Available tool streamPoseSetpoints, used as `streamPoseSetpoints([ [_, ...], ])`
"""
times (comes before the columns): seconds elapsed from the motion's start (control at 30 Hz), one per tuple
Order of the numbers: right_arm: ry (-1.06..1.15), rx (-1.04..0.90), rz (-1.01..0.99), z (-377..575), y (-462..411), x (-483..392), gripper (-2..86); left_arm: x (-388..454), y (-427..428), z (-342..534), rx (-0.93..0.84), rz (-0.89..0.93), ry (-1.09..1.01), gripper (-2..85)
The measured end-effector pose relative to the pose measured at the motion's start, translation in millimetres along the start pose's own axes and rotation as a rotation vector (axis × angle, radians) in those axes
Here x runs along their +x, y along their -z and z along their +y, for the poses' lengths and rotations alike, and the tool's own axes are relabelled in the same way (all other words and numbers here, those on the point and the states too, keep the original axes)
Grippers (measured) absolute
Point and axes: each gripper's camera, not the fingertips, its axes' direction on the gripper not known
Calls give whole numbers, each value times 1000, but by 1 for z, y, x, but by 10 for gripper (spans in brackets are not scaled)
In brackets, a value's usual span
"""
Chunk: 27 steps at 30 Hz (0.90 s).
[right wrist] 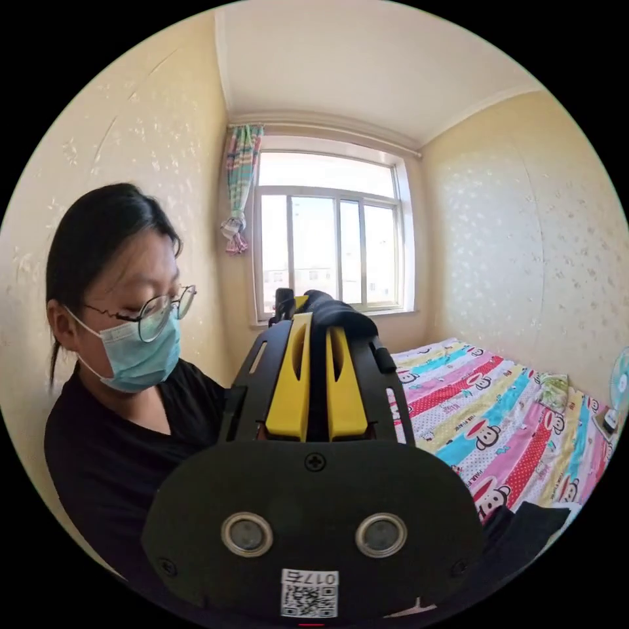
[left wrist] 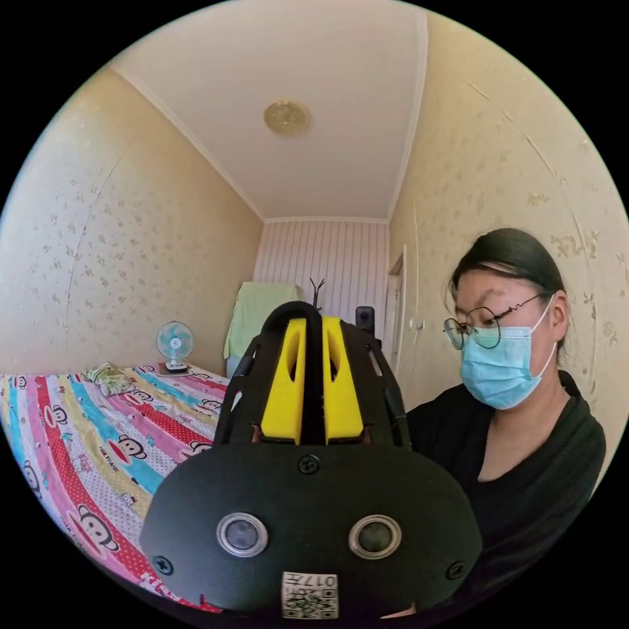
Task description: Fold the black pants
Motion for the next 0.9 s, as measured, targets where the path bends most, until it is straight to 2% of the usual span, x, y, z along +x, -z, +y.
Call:
streamPoseSetpoints([
  [0.1,-116,-99,98,-8,-40,74,2,-79,-44,14,-76,-84,163,44],
  [0.17,-183,-117,80,-10,-60,125,2,-153,-64,28,-46,-4,331,44],
  [0.23,-239,-99,61,-13,-73,172,1,-198,-75,31,3,45,406,43],
  [0.33,-247,-75,114,-19,-95,219,1,-239,-97,19,-23,-39,365,44],
  [0.4,-213,-113,237,-15,-121,237,1,-255,-112,19,-69,-113,365,45],
  [0.53,-265,-212,341,37,-168,263,1,-295,-146,75,-232,-244,414,47],
  [0.67,-440,-308,209,158,-207,294,1,-316,-155,187,-360,-209,541,48],
  [0.8,-631,-202,-116,299,-199,288,4,-288,-141,278,-346,-109,624,47],
  [0.9,-791,-212,-174,385,-201,275,9,-255,-138,334,-392,-150,687,48],
])
